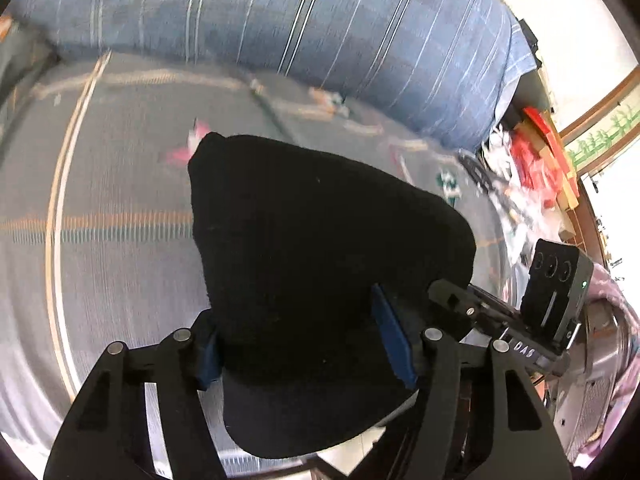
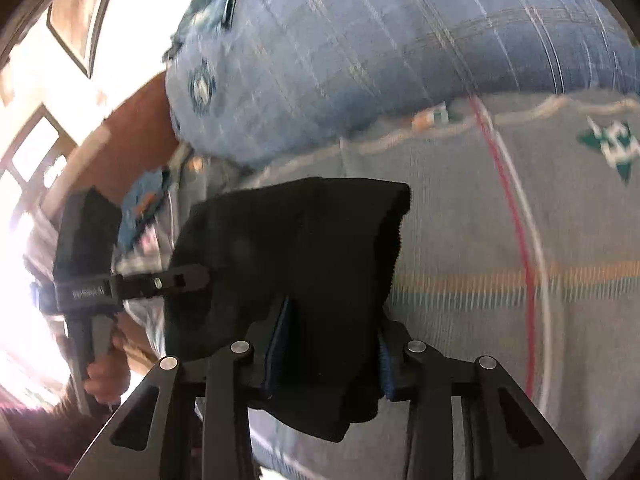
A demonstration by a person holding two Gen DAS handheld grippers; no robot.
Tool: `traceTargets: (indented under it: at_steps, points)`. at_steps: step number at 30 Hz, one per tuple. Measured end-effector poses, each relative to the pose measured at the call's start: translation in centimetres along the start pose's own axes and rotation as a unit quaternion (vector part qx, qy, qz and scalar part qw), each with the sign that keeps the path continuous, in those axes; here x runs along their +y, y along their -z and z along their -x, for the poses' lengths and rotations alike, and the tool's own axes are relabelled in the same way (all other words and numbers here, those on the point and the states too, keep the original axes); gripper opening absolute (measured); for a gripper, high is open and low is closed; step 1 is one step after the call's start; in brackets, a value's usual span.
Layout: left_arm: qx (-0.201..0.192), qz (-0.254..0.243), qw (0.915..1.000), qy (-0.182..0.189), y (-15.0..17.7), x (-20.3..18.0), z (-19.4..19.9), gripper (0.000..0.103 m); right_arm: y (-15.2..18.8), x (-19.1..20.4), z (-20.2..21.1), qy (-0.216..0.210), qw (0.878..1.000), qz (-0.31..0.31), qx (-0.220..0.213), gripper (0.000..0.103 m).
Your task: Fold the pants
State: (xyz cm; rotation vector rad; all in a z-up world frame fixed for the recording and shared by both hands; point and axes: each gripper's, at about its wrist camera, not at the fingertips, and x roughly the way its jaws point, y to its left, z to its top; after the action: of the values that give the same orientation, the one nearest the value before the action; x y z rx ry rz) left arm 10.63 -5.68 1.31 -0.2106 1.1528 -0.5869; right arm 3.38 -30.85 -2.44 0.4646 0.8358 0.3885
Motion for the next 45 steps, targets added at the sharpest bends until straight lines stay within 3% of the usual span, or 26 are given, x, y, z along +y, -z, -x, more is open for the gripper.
traceTargets:
  at_steps: [5, 9, 12, 13, 15, 18, 22, 23, 29, 30, 38, 43, 45]
  points:
    - [-0.021, -0.013, 0.9991, -0.036, -6.8, -0.5, -2.1, 0.064, -6.6, -0.7, -1.5, 0.026, 0.999, 0.015, -0.025, 0.037]
    - [-0.024, 0.006, 0.9972, -0.071, -11.4, 0.7, -6.5, 0.064, -10.0, -2.9, -5.0, 0.06, 0.998, 0.013, -0.021, 0.039]
    - [0.015, 0.011, 0.9875, -0.156, -12.5, 2.1, -10.8, 0.067, -10.5, -5.9, -8.7, 0.137, 0.99, -0.01, 0.023, 0.042]
    - [0.016, 0.013, 0.9878, -0.154, -12.4, 2.7, -11.5, 0.067, -10.6, -6.4, -8.7, 0.128, 0.992, -0.021, 0.014, 0.045]
    - [-0.002, 0.033, 0.9902, -0.136, -12.1, 3.1, -10.6, 0.067, -10.5, -6.2, -7.9, 0.125, 0.992, -0.031, 0.006, 0.048]
    - [-0.026, 0.025, 0.9894, -0.141, -11.0, 2.6, -8.6, 0.067, -10.3, -4.4, -6.1, 0.167, 0.986, -0.008, -0.004, 0.051]
    - [-0.069, -0.012, 0.9767, -0.203, -8.3, 0.5, -6.8, 0.074, -8.6, -1.8, -3.7, 0.244, 0.969, 0.015, -0.022, 0.099]
    - [-0.08, -0.017, 0.973, -0.216, -7.5, 0.0, -6.4, 0.077, -7.7, -1.3, -3.1, 0.26, 0.965, 0.023, -0.029, 0.103]
    - [-0.124, -0.003, 0.9608, -0.248, -3.0, -0.5, -5.3, 0.08, -2.5, 1.1, 0.3, 0.279, 0.958, 0.047, -0.053, 0.103]
    - [-0.127, 0.006, 0.9602, -0.249, -2.3, -0.4, -4.8, 0.084, -1.9, 1.2, 0.9, 0.284, 0.956, 0.045, -0.059, 0.103]
    - [-0.139, 0.028, 0.9626, -0.231, 0.7, -0.6, -2.8, 0.084, 1.4, 1.9, 4.8, 0.303, 0.948, 0.037, -0.094, 0.103]
    - [-0.2, 0.022, 0.9363, -0.288, 2.6, -2.3, -1.3, 0.084, 2.4, 2.8, 5.8, 0.307, 0.944, 0.054, -0.112, 0.103]
    - [-0.209, 0.007, 0.9321, -0.296, 3.0, -3.0, -1.0, 0.084, 2.7, 3.0, 6.0, 0.309, 0.942, 0.059, -0.115, 0.103]
